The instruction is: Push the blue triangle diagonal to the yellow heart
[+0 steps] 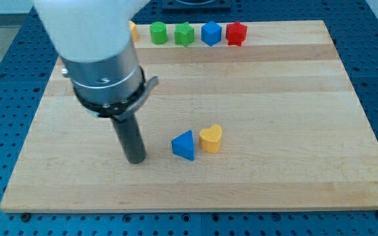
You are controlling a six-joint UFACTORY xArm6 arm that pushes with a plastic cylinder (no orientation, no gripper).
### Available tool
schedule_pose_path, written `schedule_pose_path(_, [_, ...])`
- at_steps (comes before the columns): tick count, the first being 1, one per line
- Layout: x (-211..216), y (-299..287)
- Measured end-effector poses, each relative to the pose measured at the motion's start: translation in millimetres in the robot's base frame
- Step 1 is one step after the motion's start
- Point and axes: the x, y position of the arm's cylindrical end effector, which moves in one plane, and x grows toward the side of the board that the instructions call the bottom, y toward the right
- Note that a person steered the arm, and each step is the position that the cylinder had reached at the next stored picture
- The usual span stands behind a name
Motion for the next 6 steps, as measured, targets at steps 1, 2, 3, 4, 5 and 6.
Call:
schedule_pose_path(1, [0, 26])
schedule_pose_path(2, [0, 48])
schedule_pose_path(3, [0, 66])
schedule_pose_path(4, [-1, 84])
schedule_pose_path(5, [-11, 87])
schedule_pose_path(6, [-20, 72])
